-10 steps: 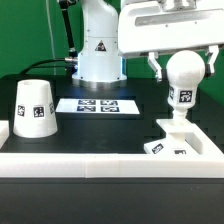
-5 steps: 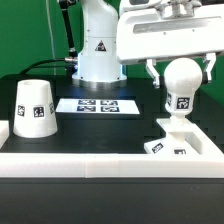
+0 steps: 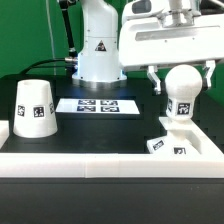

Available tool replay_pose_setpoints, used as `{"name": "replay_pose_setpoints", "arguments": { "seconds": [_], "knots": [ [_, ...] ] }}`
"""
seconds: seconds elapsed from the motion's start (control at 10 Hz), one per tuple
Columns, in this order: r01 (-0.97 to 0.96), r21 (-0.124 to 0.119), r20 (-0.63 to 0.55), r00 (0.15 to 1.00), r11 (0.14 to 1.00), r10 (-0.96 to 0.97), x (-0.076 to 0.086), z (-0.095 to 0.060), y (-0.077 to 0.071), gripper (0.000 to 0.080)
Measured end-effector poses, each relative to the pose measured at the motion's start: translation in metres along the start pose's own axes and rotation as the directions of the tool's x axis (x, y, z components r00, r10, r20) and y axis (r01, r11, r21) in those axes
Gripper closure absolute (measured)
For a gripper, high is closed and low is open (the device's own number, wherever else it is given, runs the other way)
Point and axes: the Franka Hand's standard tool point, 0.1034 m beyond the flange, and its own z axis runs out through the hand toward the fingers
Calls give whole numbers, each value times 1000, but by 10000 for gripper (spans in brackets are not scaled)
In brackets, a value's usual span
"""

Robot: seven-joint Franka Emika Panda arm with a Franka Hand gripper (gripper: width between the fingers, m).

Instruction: Assemble lamp

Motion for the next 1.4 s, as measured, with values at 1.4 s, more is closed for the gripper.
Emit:
{"name": "replay_pose_setpoints", "arguments": {
  "seconds": [1.4],
  "knots": [
    [5,-10,-36,999,1000,-6,-2,-7,6,100]
  ]
}}
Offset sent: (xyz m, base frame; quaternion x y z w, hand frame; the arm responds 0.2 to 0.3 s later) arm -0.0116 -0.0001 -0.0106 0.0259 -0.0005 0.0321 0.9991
